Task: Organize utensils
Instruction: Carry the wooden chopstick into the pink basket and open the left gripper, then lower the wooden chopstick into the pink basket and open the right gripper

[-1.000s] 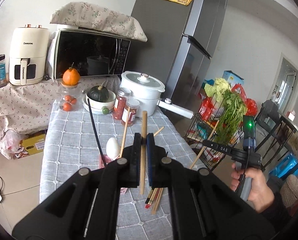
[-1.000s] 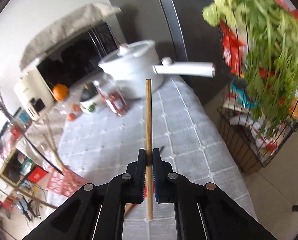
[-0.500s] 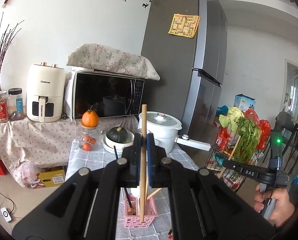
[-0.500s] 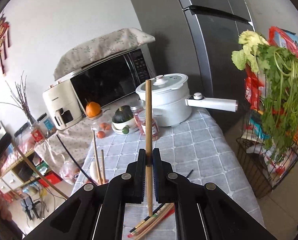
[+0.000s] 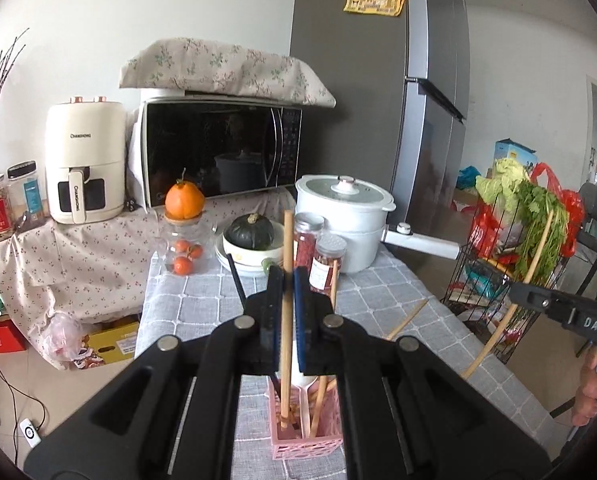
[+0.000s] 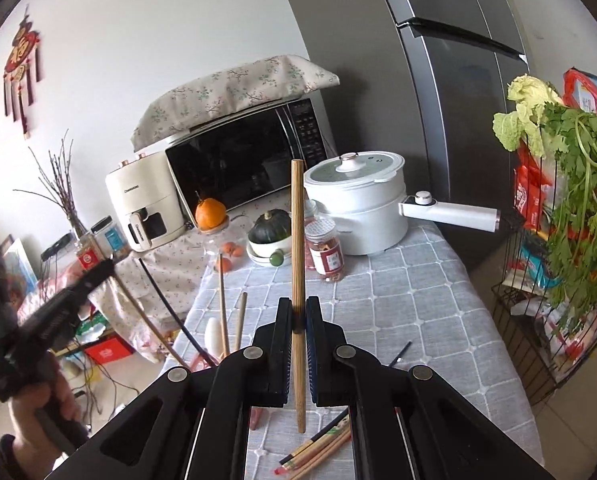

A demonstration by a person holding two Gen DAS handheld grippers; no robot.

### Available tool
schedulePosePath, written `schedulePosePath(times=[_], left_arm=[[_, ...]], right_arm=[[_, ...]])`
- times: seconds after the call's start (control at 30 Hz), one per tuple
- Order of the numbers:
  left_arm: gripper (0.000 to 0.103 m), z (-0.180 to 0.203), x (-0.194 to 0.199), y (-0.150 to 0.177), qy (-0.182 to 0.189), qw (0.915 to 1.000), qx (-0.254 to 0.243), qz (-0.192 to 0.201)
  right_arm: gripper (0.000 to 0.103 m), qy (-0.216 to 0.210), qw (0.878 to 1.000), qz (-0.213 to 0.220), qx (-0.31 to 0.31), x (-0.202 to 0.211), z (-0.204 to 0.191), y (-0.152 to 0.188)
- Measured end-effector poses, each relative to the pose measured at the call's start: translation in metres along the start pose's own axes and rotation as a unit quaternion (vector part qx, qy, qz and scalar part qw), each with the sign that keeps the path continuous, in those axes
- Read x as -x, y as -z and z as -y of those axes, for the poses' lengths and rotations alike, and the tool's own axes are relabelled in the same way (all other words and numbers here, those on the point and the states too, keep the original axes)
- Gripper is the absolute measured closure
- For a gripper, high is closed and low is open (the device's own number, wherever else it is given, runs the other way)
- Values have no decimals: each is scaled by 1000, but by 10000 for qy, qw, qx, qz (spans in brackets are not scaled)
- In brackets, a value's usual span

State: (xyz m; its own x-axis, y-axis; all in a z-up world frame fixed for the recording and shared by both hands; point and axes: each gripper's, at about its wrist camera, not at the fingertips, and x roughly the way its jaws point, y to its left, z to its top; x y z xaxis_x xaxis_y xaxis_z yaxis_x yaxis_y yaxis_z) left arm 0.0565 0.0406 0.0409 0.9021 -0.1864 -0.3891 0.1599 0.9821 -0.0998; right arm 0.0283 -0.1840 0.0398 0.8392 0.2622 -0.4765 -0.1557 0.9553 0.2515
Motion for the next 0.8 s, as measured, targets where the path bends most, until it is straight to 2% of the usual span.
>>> schedulePosePath(times=[0.07,0.13,0.2,0.33,0.5,0.7,0.8], left_arm=[[97,1,-7,4,43,9999,5,-152],[91,2,-11,6,59,9996,73,-281],[68,2,-11,5,72,9992,157,-370],[47,-1,-5,4,35,9983,308,-488],[21,-14,6,11,-120,9944,530,-901],[19,-28,18,34,-65,9844,826,-1551],[19,-30,21,44,-141,9825,651,-1737]], right_arm=[[97,-32,10000,-8,25,0,-3,0],[97,-71,10000,-17,22,-1,-3,0],[97,-128,9999,-3,7,0,-5,0],[97,-261,9996,44,-24,2,-9,-2],[97,-458,9988,153,-39,5,-20,-5],[97,-748,9965,373,0,5,-42,-9],[97,-853,9953,467,6,1,-52,-11]])
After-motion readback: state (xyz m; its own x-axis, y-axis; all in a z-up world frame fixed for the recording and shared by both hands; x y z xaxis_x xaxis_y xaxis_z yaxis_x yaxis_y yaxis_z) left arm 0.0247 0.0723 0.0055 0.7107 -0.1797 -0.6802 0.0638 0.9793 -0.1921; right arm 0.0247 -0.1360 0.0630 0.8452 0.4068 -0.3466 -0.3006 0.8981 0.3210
